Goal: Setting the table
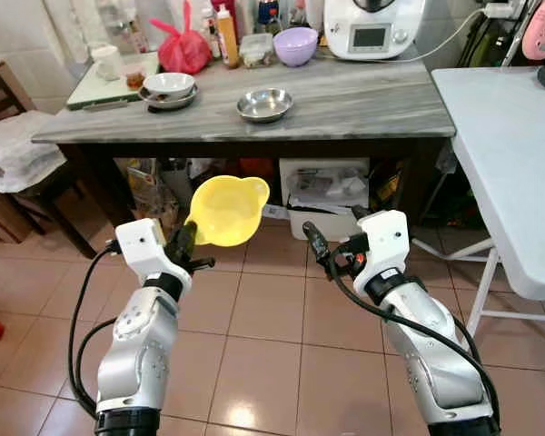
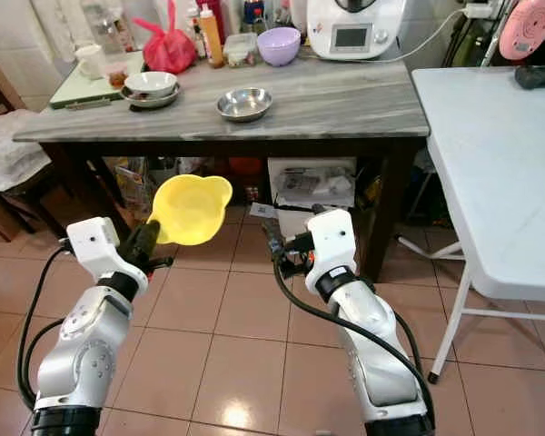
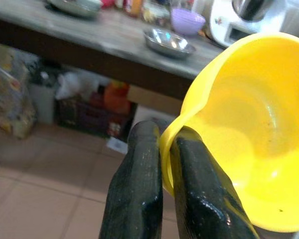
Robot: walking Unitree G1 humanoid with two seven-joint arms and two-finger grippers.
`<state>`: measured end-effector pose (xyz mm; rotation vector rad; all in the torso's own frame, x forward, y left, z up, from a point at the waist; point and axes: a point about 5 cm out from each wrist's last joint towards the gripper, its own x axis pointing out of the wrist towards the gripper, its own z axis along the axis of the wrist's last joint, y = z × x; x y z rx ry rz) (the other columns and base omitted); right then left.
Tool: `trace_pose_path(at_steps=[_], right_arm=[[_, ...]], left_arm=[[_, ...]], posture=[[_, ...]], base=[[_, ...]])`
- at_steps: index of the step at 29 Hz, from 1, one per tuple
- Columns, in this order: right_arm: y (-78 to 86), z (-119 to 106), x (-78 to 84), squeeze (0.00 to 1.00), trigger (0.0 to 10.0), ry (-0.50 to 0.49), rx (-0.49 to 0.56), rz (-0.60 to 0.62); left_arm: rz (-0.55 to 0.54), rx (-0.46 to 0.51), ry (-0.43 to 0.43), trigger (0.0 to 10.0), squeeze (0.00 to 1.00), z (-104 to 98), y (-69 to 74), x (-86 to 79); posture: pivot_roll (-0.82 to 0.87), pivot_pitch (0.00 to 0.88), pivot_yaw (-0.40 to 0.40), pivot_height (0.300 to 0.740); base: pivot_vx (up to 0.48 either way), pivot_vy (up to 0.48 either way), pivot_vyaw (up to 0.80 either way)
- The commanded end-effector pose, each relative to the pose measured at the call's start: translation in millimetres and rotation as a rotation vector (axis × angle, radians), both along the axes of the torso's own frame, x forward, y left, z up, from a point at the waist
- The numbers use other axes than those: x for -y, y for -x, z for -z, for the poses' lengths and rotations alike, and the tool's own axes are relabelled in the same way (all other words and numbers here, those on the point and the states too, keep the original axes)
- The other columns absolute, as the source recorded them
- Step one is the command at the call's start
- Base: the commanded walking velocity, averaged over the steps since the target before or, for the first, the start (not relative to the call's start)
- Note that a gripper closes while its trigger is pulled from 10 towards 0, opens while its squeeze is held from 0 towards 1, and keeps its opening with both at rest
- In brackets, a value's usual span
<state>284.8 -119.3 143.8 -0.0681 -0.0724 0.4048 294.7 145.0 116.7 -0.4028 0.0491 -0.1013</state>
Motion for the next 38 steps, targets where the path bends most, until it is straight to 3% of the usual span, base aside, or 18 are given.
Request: trace_pose_path(at_steps=[1, 38], right_arm=[[-1.0, -3.5, 0.0, 0.00, 10.0, 0.000, 0.015, 0.005], [-0.3, -4.5, 0.1, 0.00, 10.0, 0.006, 0.024, 0.005]], left_arm=[[0.006, 0.015, -0.019, 10.0, 0.00, -3.4, -0.7, -1.6], [0.021, 0.009, -0.018, 10.0, 0.00, -1.3, 0.0, 2.5]], posture=[[-0.13, 0.040, 0.108, 0.740], [-0.14, 0.038, 0.107, 0.740]], base=[[0.382, 0.000, 0.00], [0.417, 0.000, 0.00]])
